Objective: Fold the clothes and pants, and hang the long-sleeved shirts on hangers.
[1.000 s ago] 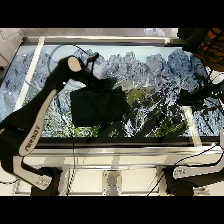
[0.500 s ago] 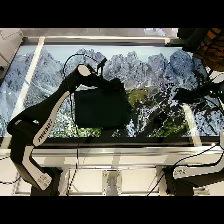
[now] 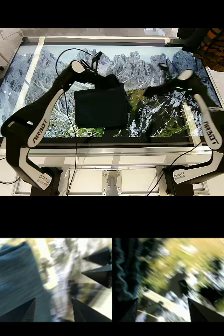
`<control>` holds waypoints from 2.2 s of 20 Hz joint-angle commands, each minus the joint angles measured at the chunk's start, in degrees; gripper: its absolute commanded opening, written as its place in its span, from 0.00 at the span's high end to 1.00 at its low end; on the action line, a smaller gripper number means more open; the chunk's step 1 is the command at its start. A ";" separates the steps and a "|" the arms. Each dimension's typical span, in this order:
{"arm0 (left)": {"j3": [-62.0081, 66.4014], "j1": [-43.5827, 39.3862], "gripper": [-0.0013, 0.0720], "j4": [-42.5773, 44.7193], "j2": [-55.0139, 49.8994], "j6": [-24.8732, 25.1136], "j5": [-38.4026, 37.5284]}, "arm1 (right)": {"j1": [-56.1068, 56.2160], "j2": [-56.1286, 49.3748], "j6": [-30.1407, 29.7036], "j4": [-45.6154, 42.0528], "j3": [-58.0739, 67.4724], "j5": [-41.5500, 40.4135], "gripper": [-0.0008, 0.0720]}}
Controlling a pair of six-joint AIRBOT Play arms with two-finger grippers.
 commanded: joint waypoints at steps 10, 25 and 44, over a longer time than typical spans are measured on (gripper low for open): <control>-1.31 -0.09 0.32 55.87 8.94 -12.07 -26.84 | 17.27 -6.08 -5.25 -0.31 0.37 -10.14 0.06; -16.37 -1.31 0.33 55.89 12.15 -13.03 -26.05 | 14.67 -7.08 7.56 -11.61 4.52 -7.91 0.97; -26.88 -1.33 0.33 52.98 14.56 -16.17 -16.44 | -58.47 -4.76 21.29 -28.20 9.88 26.16 0.65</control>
